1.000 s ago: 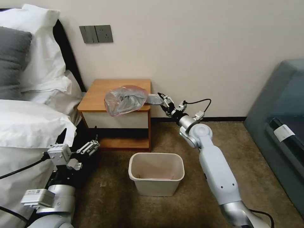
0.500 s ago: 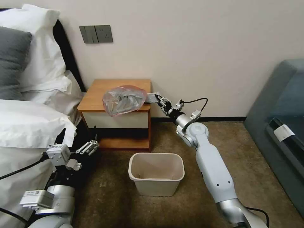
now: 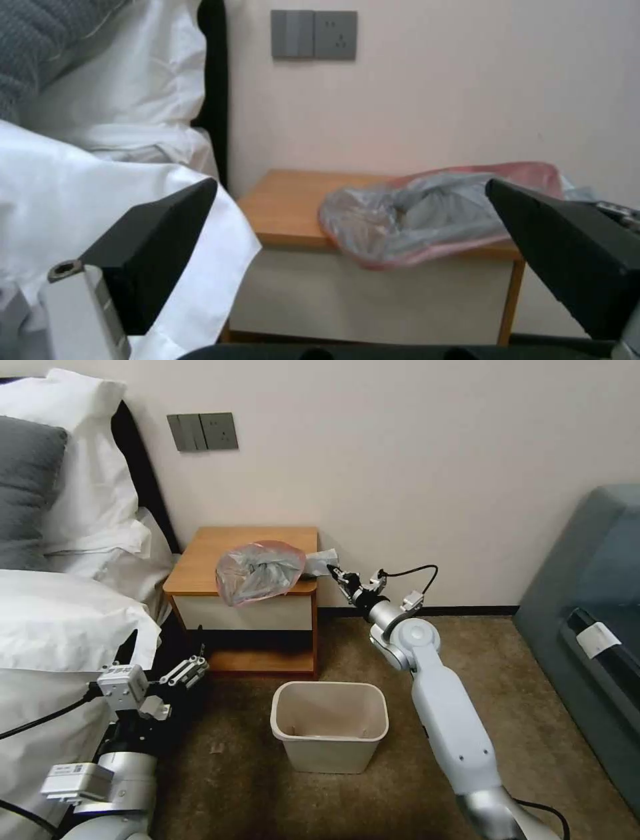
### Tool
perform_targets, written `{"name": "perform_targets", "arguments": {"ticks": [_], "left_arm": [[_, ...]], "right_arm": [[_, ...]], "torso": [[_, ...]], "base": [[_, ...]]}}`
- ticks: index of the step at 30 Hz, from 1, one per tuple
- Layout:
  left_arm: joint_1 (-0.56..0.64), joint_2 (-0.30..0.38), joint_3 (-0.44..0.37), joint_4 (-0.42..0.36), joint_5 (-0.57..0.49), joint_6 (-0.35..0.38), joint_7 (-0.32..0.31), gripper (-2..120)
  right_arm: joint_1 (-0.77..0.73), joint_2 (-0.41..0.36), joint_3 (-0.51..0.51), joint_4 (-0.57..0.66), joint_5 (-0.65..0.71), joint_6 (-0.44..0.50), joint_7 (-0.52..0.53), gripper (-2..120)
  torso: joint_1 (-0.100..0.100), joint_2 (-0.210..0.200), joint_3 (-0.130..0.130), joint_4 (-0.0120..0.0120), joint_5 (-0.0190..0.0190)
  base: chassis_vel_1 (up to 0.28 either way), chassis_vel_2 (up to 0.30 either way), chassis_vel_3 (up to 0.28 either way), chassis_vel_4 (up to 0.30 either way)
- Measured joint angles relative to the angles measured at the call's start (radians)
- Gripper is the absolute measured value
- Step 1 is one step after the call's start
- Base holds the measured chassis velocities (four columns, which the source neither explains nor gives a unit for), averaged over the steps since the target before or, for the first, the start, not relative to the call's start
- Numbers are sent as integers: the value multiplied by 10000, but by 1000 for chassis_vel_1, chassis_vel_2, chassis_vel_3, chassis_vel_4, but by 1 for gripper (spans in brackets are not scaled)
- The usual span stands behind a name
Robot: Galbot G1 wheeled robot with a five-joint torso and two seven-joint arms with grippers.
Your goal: Pick up the garbage bag from the table and place it over the trash can.
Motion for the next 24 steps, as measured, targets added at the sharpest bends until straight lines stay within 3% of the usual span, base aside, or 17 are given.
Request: {"name": "perform_targets", "arguments": {"ticks": [12, 19, 24], "left_arm": [[-42, 108, 118, 92, 70, -20, 84, 100], [-34, 160, 167, 112, 87, -34, 120, 100], [-56, 164, 171, 137, 88, -61, 122, 100]], "right_arm": [[-2797, -1182, 1, 4305, 1557, -2, 2001, 0], [-4117, -1408, 69, 5796, 2313, -49, 2446, 0], [-4522, -1429, -163, 6201, 2719, -146, 2826, 0]], "torso": [[0, 0, -1, -1, -1], [-1, 0, 0, -2, -1], [-1, 0, -1, -1, -2]], "base": [[0, 0, 0, 0], [0, 0, 0, 0], [0, 0, 0, 0]]}}
